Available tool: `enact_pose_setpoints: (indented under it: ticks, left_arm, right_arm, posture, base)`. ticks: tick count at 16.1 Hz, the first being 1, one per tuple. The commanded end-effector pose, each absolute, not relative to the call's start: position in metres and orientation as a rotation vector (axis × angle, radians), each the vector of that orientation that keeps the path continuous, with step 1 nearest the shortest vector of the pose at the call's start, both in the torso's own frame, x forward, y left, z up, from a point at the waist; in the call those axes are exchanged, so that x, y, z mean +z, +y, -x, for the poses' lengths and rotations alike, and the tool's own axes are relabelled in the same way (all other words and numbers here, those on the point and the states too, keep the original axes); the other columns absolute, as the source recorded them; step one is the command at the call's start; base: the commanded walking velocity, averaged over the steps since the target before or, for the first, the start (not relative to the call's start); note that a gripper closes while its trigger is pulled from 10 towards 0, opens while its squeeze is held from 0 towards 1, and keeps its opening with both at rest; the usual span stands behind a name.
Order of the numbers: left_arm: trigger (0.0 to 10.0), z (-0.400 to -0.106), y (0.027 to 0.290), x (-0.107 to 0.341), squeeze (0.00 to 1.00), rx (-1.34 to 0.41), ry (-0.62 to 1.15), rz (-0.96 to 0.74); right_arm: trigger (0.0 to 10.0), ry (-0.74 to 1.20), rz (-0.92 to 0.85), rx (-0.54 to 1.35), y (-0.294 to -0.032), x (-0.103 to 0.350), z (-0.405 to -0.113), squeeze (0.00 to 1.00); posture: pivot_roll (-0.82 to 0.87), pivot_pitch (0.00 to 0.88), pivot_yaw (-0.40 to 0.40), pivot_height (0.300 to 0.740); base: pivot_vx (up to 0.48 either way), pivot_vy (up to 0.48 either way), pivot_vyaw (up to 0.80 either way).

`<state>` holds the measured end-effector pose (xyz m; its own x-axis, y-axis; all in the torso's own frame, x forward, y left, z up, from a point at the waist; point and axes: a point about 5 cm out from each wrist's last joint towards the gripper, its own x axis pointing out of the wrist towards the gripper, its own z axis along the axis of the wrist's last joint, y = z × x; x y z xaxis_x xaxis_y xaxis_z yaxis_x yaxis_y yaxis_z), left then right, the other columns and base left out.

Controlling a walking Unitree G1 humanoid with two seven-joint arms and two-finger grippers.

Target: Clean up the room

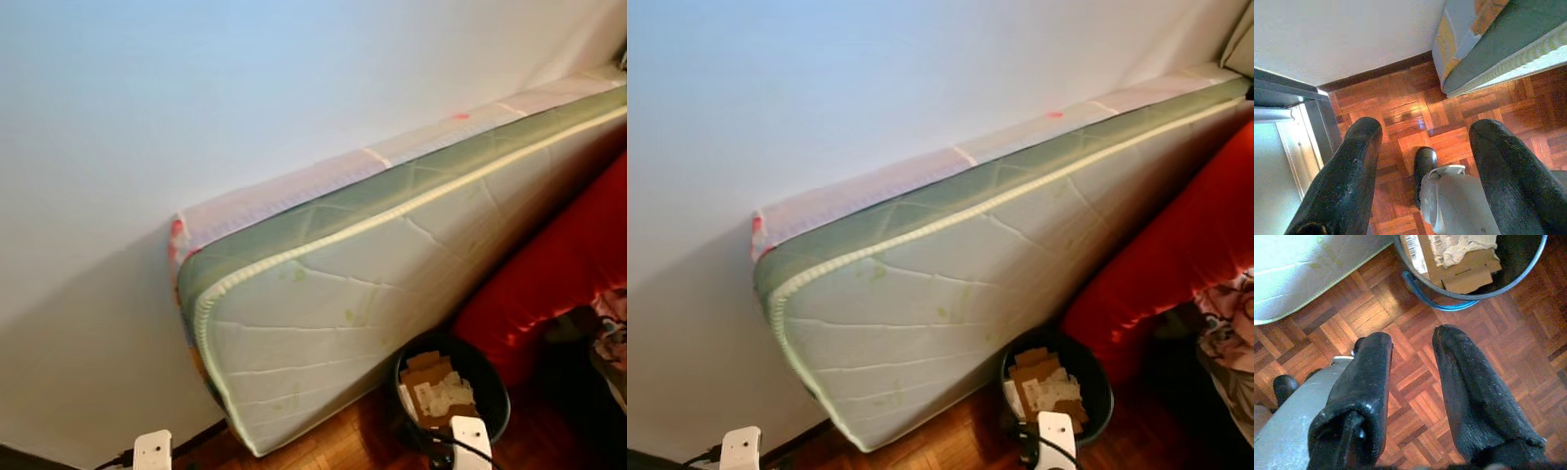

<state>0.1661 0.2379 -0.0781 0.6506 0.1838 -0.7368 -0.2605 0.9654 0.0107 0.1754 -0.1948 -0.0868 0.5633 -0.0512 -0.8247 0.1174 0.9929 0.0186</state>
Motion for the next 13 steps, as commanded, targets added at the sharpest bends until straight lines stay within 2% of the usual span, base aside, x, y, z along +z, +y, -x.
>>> enact_pose_setpoints:
  ticks: [1,13]
  left_arm:
    - [10.0,-0.1834,0.2335,-0.0742,0.00,0.164,0.891,0.023]
    - [10.0,-0.1836,0.2332,-0.0740,0.00,0.160,0.885,0.019]
  right_arm:
    - [10.0,0.894,-0.170,-0.121,-0.2046,-0.0552,-0.2327,0.00]
    - [10.0,0.906,-0.157,-0.114,-0.2056,-0.0553,-0.2324,0.00]
  posture:
    - [0.02,0.000,0.002,0.740]
    - [0.04,0.000,-0.001,0.740]
  base:
    - [0.000,-0.480,0.00]
    - [0.000,-0.470,0.00]
